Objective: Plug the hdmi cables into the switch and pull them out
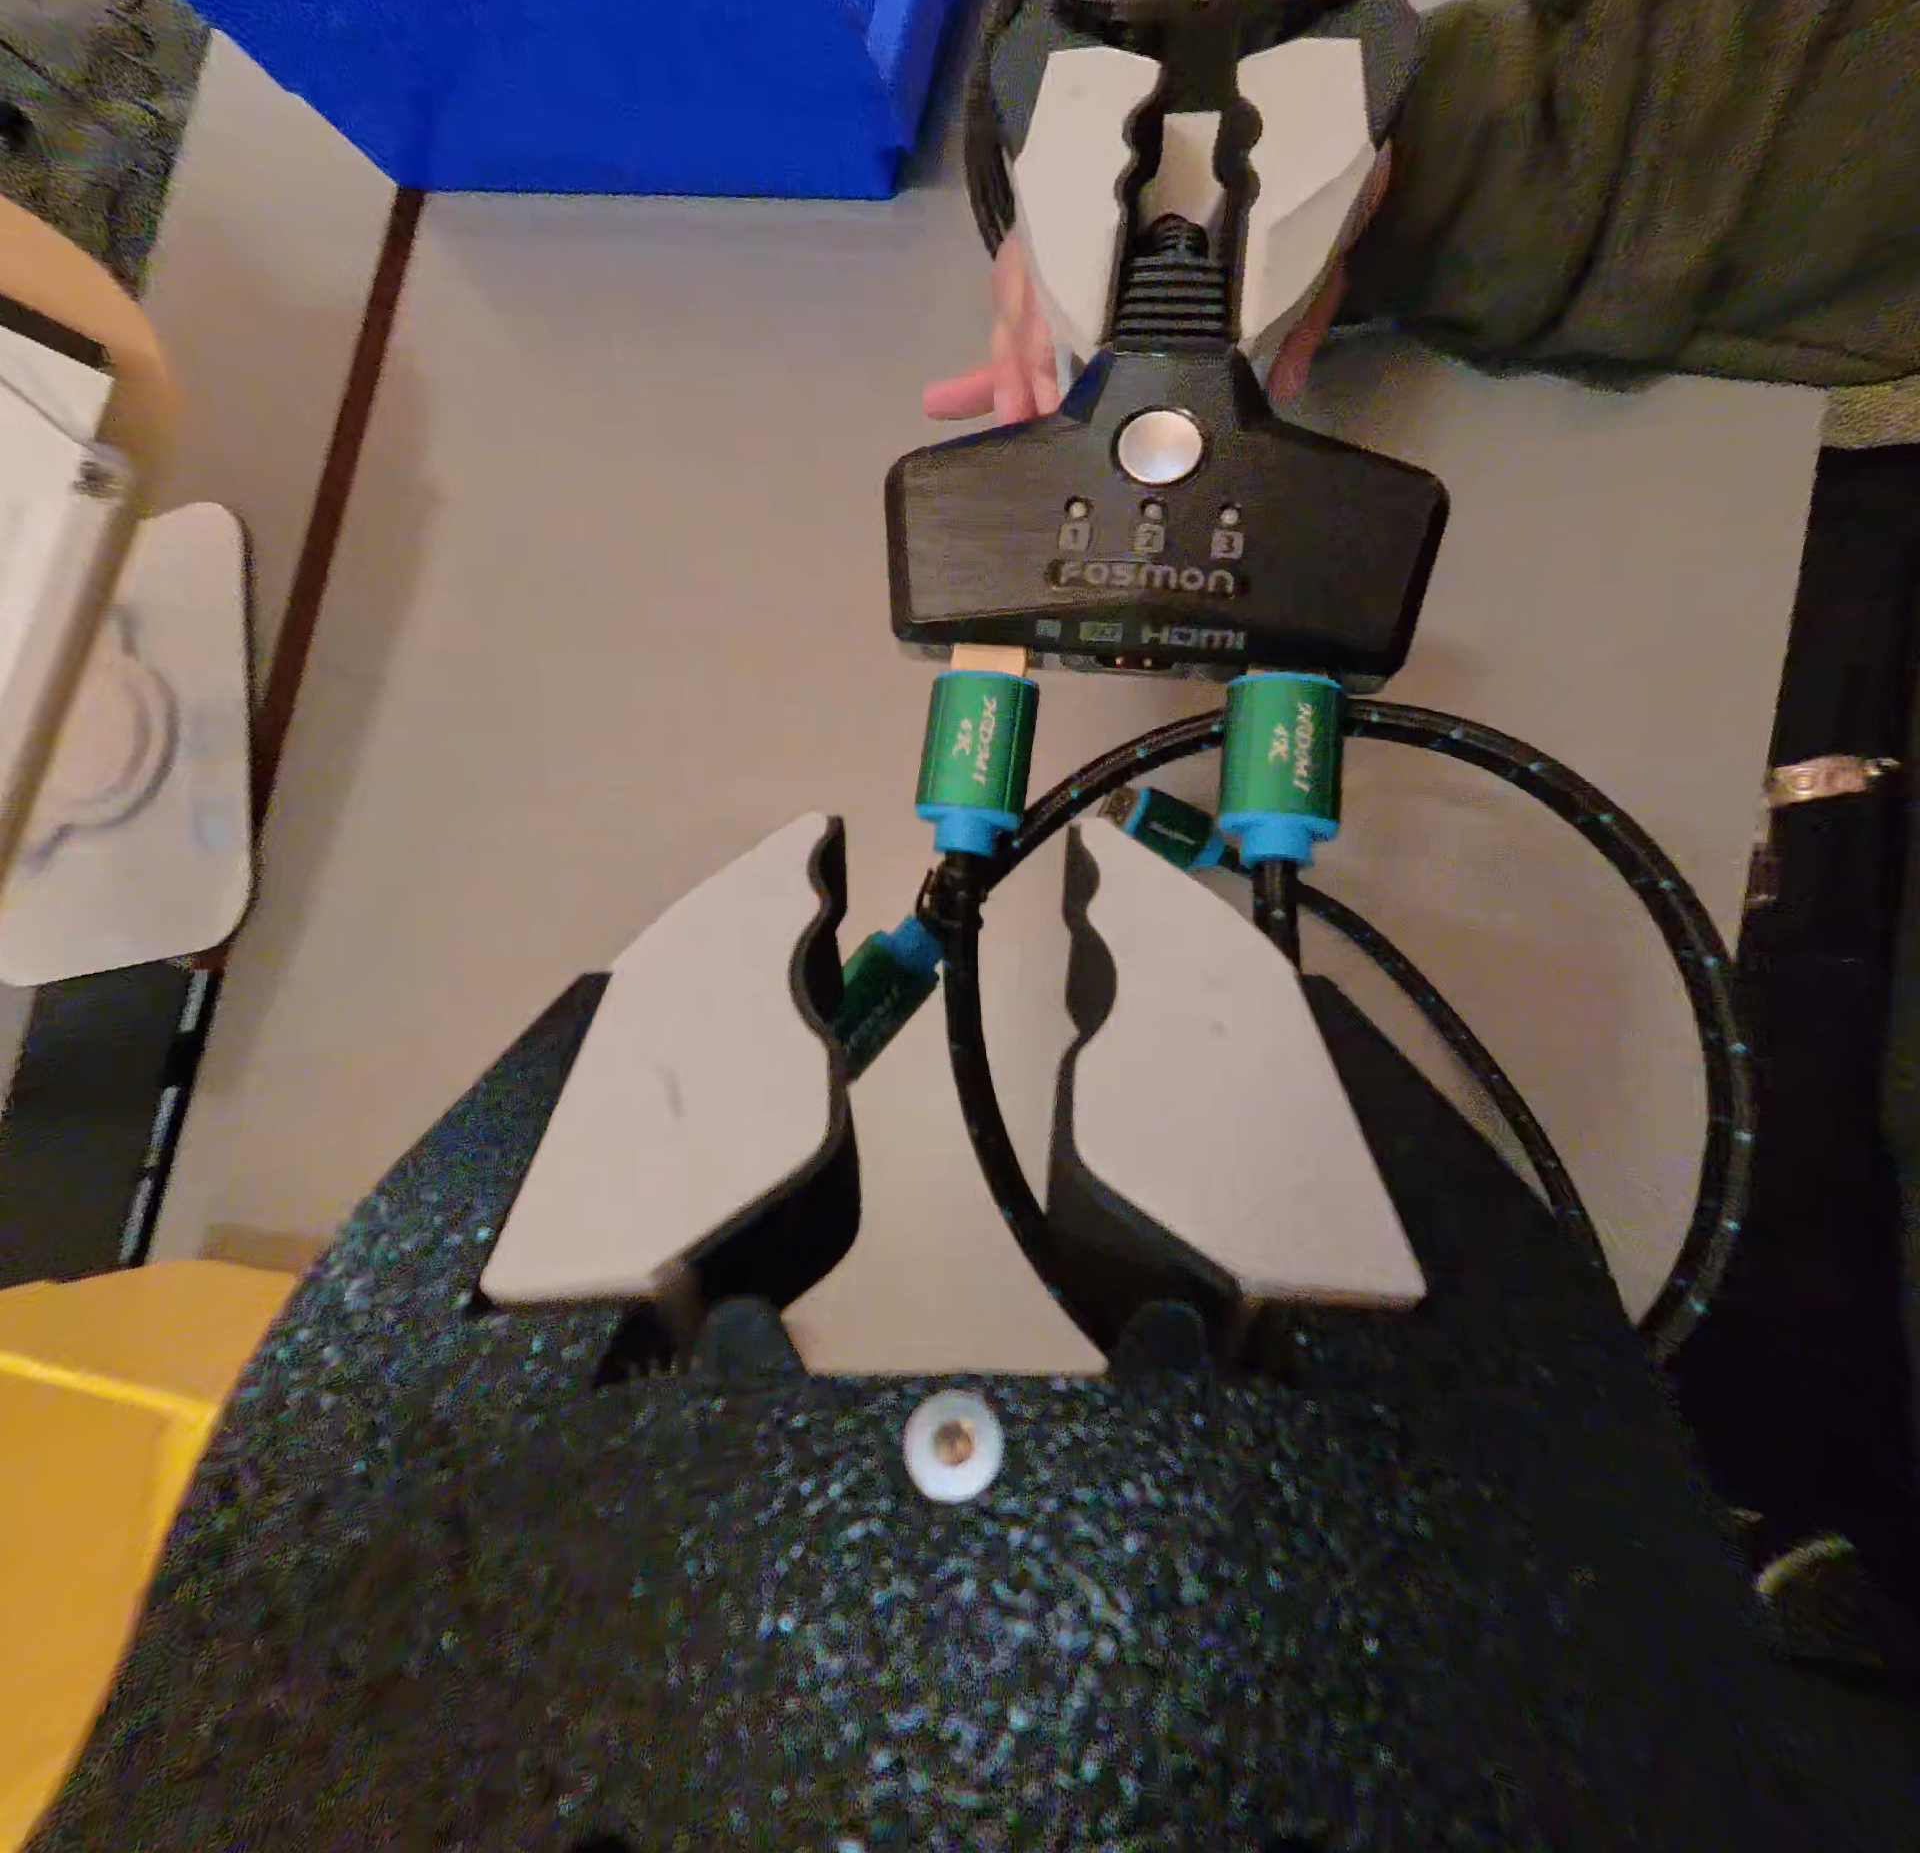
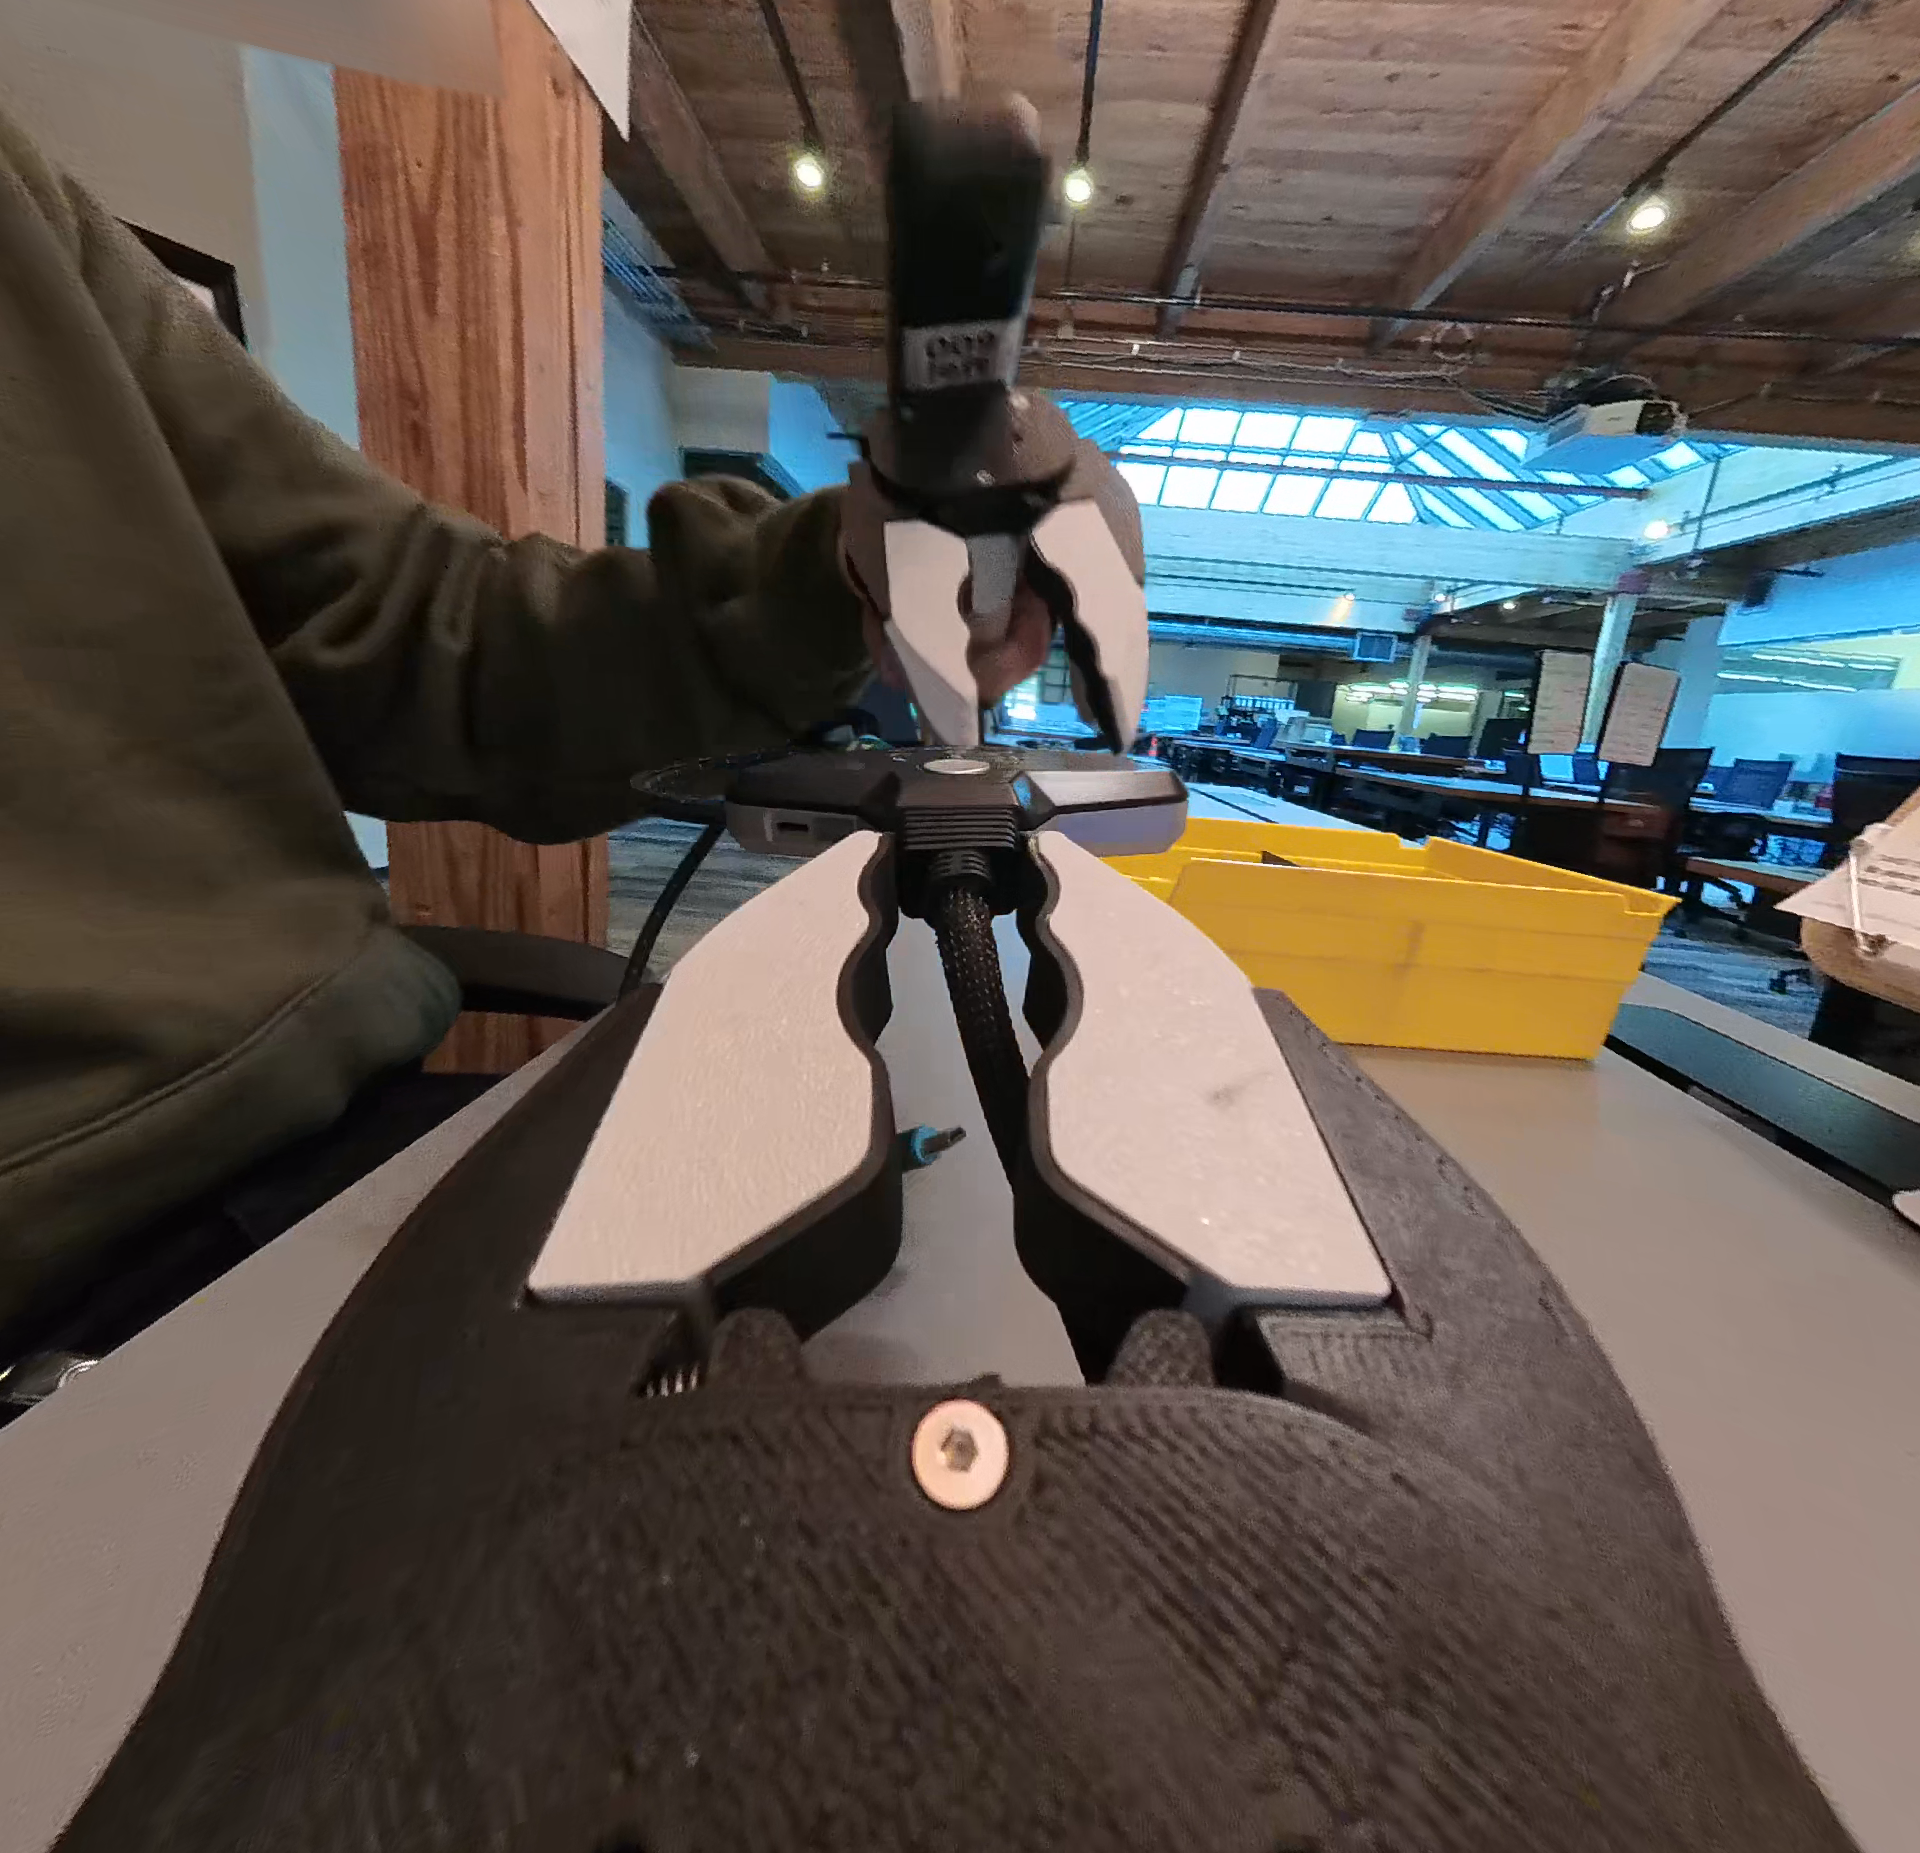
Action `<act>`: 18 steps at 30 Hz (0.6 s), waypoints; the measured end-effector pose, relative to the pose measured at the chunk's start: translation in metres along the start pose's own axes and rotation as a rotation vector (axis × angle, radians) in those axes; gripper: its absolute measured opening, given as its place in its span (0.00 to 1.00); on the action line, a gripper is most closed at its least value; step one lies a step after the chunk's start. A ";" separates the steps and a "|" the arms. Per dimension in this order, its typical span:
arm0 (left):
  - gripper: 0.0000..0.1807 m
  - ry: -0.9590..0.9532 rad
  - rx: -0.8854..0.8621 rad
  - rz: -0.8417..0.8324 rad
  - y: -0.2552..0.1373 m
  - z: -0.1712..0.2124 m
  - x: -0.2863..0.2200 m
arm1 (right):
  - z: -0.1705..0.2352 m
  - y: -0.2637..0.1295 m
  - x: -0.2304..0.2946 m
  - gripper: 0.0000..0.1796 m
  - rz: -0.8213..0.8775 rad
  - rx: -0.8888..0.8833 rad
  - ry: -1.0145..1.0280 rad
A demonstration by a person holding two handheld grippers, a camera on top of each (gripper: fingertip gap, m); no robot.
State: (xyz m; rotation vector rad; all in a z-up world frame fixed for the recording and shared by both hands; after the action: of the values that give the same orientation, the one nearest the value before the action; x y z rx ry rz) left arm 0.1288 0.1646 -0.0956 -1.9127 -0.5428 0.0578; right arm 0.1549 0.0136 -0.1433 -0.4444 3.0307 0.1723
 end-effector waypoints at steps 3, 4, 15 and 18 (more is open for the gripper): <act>0.18 -0.020 -0.035 0.100 0.010 0.001 -0.002 | 0.000 0.000 0.001 0.12 -0.010 -0.002 0.004; 0.17 -0.014 -0.057 0.120 0.010 0.001 -0.003 | 0.000 -0.001 0.001 0.12 -0.012 -0.005 0.005; 0.14 -0.112 -0.115 0.301 0.011 0.002 -0.006 | 0.002 0.002 0.005 0.12 -0.043 0.011 0.000; 0.17 -0.117 -0.005 0.295 0.016 -0.001 -0.011 | 0.004 0.004 0.005 0.12 -0.045 0.032 -0.006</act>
State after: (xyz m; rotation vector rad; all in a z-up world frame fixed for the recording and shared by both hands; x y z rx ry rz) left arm 0.1248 0.1550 -0.1120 -1.9899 -0.3338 0.3610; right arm 0.1487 0.0168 -0.1469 -0.5085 3.0101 0.1218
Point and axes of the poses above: each gripper's, where its closed fingertips meet, y out along the fingers, z out of its underside, x = y × z across the jaws, the point moved 4 cm from there along -y, back along the fingers, and after that the axes turned 15 degrees about x, right-handed, at the moved point
